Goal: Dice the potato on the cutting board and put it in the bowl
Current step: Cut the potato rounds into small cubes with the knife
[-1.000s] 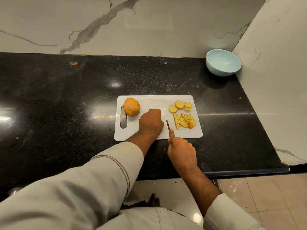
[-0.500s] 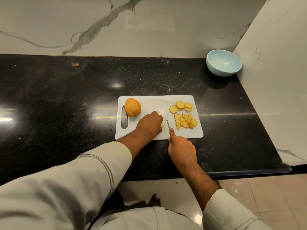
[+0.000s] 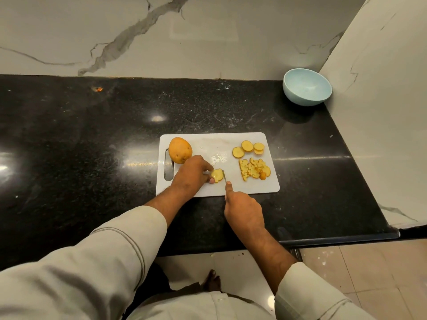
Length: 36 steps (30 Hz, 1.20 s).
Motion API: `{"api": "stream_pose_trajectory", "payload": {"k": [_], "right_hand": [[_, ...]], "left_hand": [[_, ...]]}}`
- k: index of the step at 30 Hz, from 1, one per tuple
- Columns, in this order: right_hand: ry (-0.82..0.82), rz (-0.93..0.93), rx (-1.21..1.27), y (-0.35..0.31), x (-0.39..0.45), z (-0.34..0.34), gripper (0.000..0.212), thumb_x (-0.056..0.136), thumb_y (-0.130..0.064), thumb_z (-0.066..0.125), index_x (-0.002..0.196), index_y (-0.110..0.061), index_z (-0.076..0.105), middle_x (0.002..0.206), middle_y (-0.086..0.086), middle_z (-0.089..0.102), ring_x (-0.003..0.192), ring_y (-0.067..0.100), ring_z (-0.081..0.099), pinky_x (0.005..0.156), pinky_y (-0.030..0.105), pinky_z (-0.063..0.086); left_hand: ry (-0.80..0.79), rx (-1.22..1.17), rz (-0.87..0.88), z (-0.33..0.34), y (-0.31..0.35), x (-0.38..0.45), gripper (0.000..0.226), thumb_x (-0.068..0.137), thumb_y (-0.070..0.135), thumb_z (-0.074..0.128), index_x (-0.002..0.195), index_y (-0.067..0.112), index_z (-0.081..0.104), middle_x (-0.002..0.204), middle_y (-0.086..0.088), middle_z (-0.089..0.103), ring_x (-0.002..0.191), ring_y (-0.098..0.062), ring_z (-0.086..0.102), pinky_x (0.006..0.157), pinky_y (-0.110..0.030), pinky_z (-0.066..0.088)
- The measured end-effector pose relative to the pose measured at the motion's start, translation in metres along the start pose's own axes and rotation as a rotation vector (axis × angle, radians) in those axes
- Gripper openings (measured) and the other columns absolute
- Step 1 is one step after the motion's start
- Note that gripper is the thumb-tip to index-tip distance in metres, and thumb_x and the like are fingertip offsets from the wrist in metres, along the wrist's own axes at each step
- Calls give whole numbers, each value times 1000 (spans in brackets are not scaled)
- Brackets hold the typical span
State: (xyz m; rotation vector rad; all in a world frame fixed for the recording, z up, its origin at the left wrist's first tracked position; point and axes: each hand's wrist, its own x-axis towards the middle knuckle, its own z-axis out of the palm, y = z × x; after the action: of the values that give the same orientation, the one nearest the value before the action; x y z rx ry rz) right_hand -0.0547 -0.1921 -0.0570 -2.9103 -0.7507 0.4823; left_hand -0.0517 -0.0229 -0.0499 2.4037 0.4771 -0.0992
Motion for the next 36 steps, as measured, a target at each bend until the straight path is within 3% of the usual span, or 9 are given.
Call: {"api": "stream_pose_trajectory", "payload": {"k": [3, 8, 16, 25, 30, 36], "right_hand": [[0, 1, -2, 0, 1, 0, 57, 102, -28, 36, 153, -22, 13, 90, 1, 59, 75, 15, 58, 61, 29, 48], [20, 2, 0, 1, 2, -2, 55, 102, -28, 36, 153, -24, 15, 90, 2, 59, 76, 15, 59, 65, 31, 53], [81, 60, 56, 15, -3, -5, 51, 103, -30, 35, 152, -24, 23, 87, 0, 62, 73, 14, 60, 66, 32, 56], [90, 29, 62, 12, -3, -6, 51, 103, -28, 36, 152, -24, 22, 79, -2, 52, 71, 14, 58, 64, 31, 55], [134, 55, 120, 15, -6, -5, 49, 102, -32, 38, 150, -25, 29, 77, -5, 51, 67, 9, 53, 62, 25, 51], [162, 83, 156, 27, -15, -5, 48, 102, -33, 37, 150, -25, 29, 84, -4, 59, 72, 9, 57, 66, 27, 53]], "left_hand": [[-11, 6, 13, -1, 1, 3, 40, 77, 19, 79, 115, 13, 69, 104, -5, 59, 98, -21, 57, 77, -23, 37], [-163, 97, 112, -11, 5, 10, 70, 67, 37, 84, 130, 21, 59, 113, -1, 52, 101, -16, 51, 83, -27, 43], [-262, 169, 231, -12, 13, 22, 54, 73, 31, 81, 123, 23, 64, 115, 2, 53, 96, -13, 52, 78, -23, 42], [-135, 106, 116, 1, 15, 19, 53, 68, 27, 85, 118, 20, 67, 113, -2, 55, 103, -20, 56, 79, -26, 43], [-312, 488, 456, -18, 18, 29, 59, 84, 28, 72, 138, 28, 50, 141, 0, 39, 122, -20, 44, 92, -26, 39], [-493, 579, 626, -33, 15, 38, 50, 92, 44, 58, 138, 28, 49, 135, 5, 43, 114, -15, 47, 85, -20, 33]]}}
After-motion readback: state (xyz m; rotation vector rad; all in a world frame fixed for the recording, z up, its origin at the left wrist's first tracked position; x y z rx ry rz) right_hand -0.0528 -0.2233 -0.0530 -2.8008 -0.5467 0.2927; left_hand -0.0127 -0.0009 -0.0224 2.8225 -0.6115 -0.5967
